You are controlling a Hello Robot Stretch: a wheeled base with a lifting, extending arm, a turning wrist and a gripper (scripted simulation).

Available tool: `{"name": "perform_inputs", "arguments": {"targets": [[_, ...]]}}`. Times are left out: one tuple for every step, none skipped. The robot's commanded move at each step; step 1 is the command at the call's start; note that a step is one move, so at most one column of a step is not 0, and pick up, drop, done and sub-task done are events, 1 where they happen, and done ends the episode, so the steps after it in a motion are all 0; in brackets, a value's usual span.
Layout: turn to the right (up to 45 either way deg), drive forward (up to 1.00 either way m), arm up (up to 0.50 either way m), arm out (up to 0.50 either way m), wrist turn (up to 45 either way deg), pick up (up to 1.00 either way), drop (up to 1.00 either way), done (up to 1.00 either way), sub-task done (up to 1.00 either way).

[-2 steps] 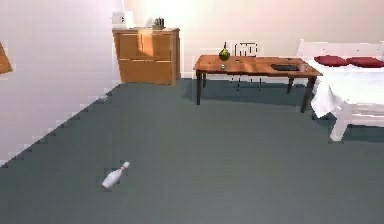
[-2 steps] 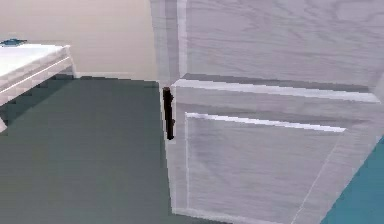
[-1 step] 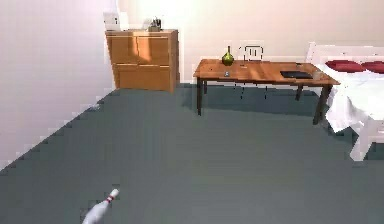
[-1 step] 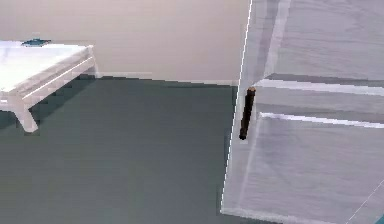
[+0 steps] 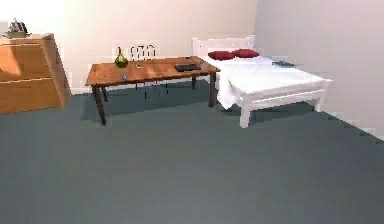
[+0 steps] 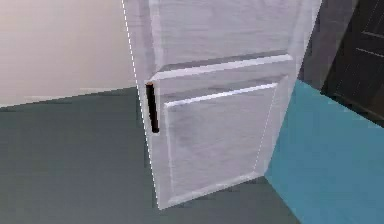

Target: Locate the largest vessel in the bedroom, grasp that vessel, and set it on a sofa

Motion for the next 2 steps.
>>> {"name": "perform_inputs", "arguments": {"targets": [[0.0,1.0,0.0,0.0,0.0,0.0,0.0,0.0,0.0],[0.0,1.0,0.0,0.0,0.0,0.0,0.0,0.0,0.0]]}}
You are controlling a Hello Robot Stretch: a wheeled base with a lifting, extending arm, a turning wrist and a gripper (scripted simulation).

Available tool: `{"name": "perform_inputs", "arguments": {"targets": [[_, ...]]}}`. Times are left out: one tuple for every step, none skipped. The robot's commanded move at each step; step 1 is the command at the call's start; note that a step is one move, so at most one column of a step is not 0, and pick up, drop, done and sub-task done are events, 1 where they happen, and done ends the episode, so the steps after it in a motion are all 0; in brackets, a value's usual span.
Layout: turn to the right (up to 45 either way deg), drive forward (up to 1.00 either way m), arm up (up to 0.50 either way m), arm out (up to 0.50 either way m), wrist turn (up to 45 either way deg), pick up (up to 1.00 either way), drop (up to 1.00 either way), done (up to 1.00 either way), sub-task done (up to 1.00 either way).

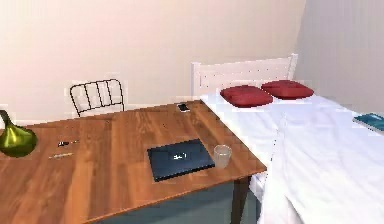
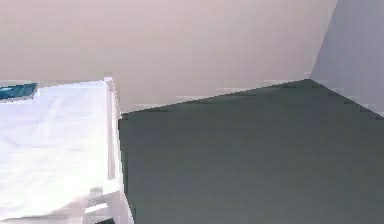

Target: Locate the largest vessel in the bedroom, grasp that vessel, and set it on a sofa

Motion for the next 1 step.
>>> {"name": "perform_inputs", "arguments": {"targets": [[12.0,0.0,0.0,0.0,0.0,0.0,0.0,0.0,0.0]]}}
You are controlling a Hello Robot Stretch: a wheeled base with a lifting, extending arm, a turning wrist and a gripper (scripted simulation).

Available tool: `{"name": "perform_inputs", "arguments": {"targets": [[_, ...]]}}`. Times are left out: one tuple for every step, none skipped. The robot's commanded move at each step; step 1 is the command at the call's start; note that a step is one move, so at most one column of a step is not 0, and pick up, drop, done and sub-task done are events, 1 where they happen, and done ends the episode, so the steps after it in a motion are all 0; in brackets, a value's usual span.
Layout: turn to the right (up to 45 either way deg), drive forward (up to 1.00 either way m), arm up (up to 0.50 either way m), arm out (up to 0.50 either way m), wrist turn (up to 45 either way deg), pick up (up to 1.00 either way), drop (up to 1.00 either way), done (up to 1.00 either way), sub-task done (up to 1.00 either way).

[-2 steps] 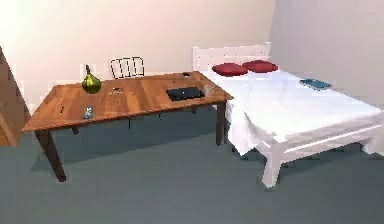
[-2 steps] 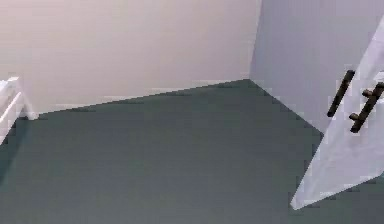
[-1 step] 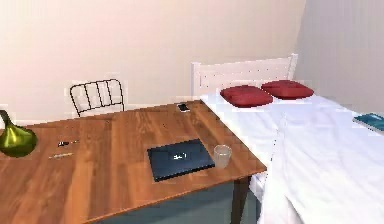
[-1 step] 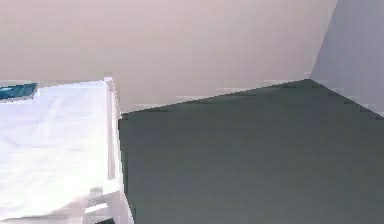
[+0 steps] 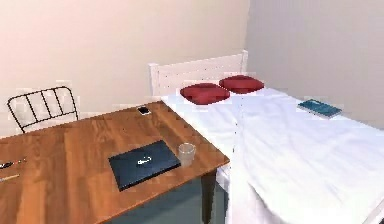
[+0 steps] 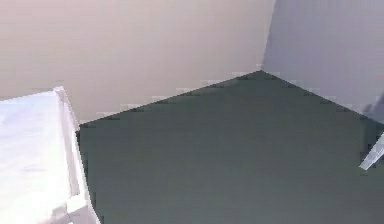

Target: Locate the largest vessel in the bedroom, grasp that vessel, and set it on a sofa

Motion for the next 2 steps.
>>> {"name": "perform_inputs", "arguments": {"targets": [[0.0,0.1,0.0,0.0,0.0,0.0,0.0,0.0,0.0],[-45.0,0.0,0.0,0.0,0.0,0.0,0.0,0.0,0.0]]}}
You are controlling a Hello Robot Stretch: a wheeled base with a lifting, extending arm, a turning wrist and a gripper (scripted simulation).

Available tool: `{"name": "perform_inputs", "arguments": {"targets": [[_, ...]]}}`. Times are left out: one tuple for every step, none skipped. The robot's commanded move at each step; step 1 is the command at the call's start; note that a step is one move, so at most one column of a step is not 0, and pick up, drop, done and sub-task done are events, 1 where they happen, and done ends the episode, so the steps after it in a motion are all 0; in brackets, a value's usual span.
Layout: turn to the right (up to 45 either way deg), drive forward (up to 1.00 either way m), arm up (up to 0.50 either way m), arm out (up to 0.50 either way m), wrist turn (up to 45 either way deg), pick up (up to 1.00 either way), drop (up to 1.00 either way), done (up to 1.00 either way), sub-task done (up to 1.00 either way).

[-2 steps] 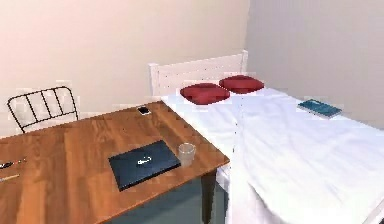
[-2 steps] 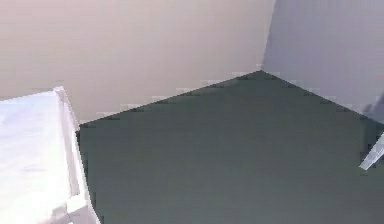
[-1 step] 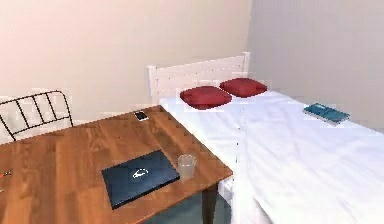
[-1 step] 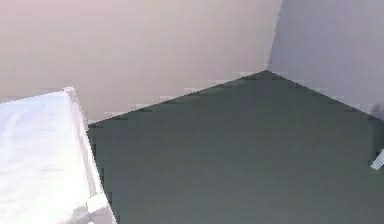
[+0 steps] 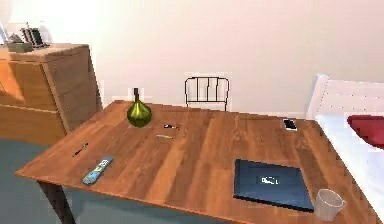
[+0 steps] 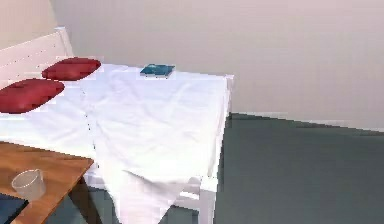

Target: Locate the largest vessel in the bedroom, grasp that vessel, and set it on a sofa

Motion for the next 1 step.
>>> {"name": "perform_inputs", "arguments": {"targets": [[-45.0,0.0,0.0,0.0,0.0,0.0,0.0,0.0,0.0]]}}
